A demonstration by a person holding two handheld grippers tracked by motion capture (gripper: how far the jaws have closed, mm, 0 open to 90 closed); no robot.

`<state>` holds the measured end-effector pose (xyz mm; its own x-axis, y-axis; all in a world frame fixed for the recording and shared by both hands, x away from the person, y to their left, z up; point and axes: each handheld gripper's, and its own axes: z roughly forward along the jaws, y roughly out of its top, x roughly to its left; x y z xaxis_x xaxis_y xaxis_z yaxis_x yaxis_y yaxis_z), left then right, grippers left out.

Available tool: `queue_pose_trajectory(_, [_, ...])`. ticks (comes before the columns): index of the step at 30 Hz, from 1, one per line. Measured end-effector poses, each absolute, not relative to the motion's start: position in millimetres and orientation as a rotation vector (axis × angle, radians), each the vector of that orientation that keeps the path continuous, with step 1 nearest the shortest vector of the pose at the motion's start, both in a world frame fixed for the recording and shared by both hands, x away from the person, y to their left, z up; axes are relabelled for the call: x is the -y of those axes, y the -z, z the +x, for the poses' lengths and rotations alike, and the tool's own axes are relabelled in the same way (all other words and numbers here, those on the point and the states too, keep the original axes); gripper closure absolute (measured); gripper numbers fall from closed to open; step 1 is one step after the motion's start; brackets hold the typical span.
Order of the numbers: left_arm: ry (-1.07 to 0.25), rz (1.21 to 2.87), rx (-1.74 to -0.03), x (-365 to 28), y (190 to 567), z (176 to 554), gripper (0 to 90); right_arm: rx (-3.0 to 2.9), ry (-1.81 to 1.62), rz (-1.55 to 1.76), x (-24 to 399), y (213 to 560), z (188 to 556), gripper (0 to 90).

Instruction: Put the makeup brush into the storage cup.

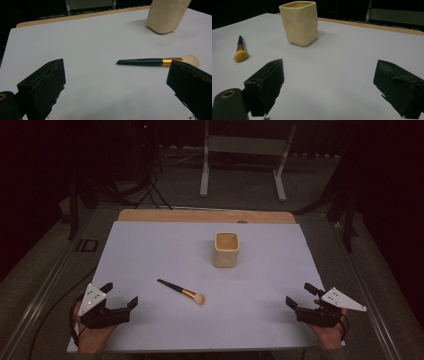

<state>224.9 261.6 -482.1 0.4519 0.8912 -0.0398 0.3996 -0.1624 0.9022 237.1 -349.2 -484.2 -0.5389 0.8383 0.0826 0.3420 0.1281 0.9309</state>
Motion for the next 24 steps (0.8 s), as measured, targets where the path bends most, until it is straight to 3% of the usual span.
queue_pose_trajectory(24, [-0.618, 1.772, -0.996, -218.4, 459.7, 241.4, 3.7, -1.913, -1.411, 1.149, 352.2, 483.8, 236.4, 9.6])
